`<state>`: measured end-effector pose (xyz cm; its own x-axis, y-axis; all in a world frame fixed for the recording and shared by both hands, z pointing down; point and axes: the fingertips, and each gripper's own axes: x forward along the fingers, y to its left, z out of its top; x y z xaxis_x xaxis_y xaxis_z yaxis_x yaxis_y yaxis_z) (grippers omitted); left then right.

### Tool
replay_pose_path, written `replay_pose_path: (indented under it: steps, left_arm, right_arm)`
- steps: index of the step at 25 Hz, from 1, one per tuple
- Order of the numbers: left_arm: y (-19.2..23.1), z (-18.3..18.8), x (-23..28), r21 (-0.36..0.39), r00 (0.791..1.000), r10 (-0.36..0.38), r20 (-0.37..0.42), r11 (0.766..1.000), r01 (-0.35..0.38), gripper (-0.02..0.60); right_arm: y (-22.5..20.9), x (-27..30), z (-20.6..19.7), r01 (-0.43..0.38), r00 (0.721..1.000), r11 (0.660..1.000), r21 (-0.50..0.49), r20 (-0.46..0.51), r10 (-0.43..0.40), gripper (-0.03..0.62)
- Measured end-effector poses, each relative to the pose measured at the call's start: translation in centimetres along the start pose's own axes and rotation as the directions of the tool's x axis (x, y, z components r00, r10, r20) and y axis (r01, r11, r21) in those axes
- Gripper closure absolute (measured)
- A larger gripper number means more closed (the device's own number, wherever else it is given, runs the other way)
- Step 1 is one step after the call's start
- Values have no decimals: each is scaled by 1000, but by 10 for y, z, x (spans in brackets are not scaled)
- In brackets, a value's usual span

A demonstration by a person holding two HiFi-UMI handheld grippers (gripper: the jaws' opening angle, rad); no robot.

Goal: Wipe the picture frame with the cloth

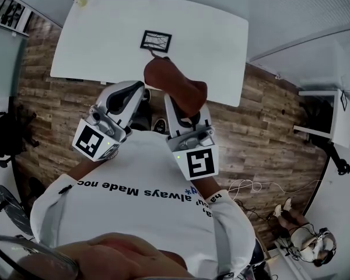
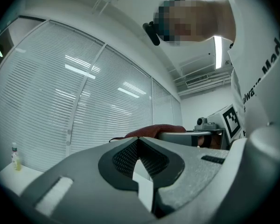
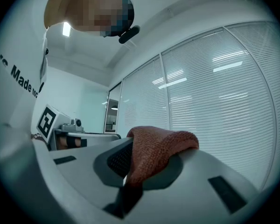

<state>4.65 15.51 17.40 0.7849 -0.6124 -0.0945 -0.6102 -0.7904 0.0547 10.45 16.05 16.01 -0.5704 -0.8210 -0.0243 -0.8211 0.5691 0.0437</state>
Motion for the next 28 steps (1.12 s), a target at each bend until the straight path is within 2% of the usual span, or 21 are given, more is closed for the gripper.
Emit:
replay_pose_path:
  steps: [5, 15, 21, 28]
  left_arm:
    - [59, 0, 14, -22, 1000, 9, 10, 1000, -9, 578]
    - [163, 7, 34, -29, 999, -41, 14, 999, 41, 578]
    - [201, 12, 37, -26, 998, -66, 20, 997, 66, 578]
    - [220, 4, 44, -40, 996, -91, 7, 995, 91, 578]
  right_arm:
    - [-11, 58, -2, -4, 1000, 1000, -3, -14, 4, 563]
    - [-24, 168, -2, 26, 999, 999, -23, -28, -27, 563]
    - [-24, 207, -4, 44, 998, 998, -36, -35, -46, 563]
    - [-30, 226, -10, 65, 996, 997, -44, -51, -67, 563]
